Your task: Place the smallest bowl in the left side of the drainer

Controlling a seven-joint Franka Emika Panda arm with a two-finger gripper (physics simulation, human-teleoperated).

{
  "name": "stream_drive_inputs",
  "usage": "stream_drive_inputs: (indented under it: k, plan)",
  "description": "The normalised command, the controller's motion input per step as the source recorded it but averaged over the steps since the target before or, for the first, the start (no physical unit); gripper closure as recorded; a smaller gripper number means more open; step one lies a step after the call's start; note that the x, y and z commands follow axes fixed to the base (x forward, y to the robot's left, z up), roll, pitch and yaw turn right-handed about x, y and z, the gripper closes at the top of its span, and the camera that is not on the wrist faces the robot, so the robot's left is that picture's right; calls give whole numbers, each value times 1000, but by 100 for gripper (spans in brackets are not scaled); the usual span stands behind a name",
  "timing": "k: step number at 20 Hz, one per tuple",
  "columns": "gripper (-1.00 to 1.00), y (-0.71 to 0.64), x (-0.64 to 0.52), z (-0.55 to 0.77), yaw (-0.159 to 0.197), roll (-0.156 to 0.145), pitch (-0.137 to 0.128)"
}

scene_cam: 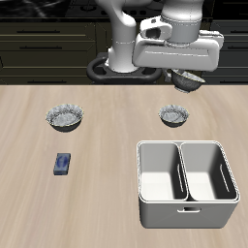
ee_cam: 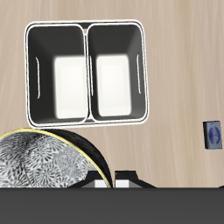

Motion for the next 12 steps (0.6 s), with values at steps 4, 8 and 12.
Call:
stream_drive_inputs:
  k: [4,8,12]
  plan:
    - [100,38,194,-7,28,26,4]
    - [100,-22,262,-58,6,-10,24]
    - [100,-42,308,-16,-3,-26,3]
